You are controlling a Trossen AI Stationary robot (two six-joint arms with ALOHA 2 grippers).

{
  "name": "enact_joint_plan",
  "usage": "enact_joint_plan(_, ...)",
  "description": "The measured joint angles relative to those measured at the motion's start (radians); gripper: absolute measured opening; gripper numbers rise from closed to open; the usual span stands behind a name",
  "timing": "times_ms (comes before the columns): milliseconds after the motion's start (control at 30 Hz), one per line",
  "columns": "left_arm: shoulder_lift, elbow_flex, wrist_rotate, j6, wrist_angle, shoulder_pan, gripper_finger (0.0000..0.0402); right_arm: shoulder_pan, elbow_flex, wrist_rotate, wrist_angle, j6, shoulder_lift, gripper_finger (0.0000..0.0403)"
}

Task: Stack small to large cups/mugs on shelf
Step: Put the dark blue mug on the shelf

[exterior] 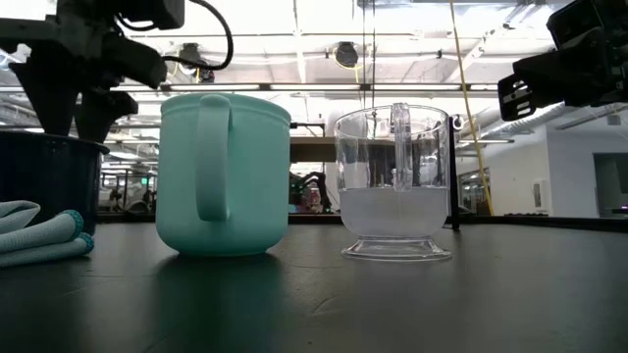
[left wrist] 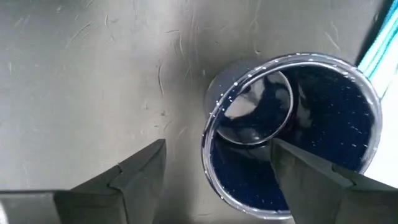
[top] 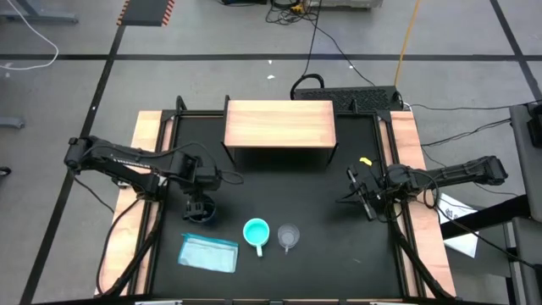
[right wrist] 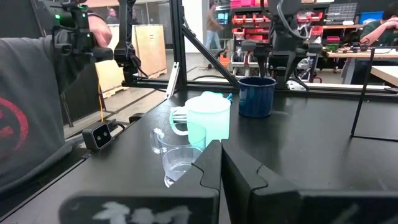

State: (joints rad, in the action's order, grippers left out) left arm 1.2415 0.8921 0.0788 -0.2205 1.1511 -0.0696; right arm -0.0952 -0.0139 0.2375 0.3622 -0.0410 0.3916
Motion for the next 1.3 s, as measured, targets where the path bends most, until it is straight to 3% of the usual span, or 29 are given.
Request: enact_joint_plan(1300, 0.0, -0.018, -0.028, 0.035, -0.086, 0.001, 0.0273, 0.0, 0.0, 0.0, 0.007, -0.026, 0.0, 0.0)
